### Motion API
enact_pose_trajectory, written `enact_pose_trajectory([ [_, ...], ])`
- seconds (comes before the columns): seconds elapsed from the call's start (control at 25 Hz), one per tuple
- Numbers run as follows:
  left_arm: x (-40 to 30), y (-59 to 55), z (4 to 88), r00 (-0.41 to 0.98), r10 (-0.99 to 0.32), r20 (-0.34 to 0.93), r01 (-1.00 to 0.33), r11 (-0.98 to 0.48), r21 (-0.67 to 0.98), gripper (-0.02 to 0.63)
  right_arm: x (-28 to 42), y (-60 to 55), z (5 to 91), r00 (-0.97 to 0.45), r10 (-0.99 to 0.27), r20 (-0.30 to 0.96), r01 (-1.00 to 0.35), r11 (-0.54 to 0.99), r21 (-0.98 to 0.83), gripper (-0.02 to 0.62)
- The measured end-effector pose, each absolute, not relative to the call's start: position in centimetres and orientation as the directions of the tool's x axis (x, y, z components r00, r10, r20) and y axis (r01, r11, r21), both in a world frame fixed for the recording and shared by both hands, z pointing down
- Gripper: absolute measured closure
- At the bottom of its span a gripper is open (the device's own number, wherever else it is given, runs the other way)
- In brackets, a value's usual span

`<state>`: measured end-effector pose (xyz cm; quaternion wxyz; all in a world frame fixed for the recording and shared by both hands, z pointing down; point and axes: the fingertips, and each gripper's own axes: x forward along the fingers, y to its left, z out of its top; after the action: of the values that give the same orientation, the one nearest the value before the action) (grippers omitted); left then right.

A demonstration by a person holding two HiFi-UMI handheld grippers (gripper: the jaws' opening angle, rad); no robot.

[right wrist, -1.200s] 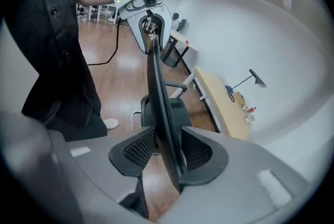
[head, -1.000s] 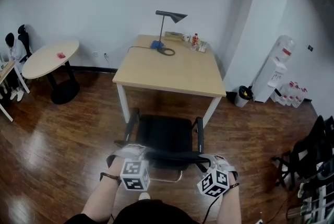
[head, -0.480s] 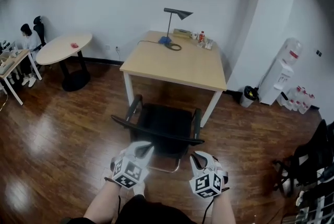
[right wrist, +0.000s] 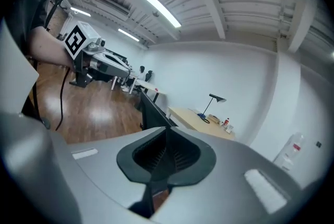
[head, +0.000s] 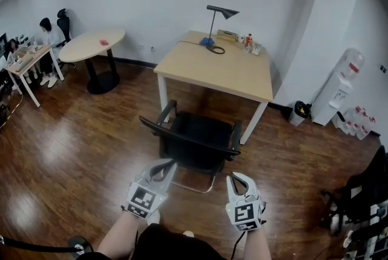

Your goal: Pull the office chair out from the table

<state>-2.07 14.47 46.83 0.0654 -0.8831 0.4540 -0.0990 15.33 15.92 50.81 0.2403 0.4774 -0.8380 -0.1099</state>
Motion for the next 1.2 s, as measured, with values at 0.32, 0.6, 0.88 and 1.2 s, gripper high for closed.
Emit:
enact_pose_trajectory([
  [0.32,-4.8,14.3,45.0,0.539,-0.842,-0.008,-0.839,-0.536,-0.094,0.603,14.5,17.7,48.5,-0.441,-0.872,0.211,-0.829,0.486,0.277,0.56],
  [0.6,-9.3,15.2,45.0,0.558,-0.829,-0.025,-0.829,-0.557,-0.047,0.603,12.6,18.3,48.6,-0.314,-0.932,0.18,-0.921,0.345,0.18,0.57],
  [0.88,-14.8,16.2,45.2,0.53,-0.847,-0.048,-0.847,-0.531,0.016,0.603,10.7,21.2,48.4,-0.283,-0.953,0.112,-0.958,0.287,0.022,0.583],
  [1.2,-16.2,17.9,45.9,0.563,-0.824,-0.066,-0.82,-0.567,0.079,0.603,8.5,22.6,48.0,-0.289,-0.957,0.034,-0.956,0.287,-0.054,0.584],
])
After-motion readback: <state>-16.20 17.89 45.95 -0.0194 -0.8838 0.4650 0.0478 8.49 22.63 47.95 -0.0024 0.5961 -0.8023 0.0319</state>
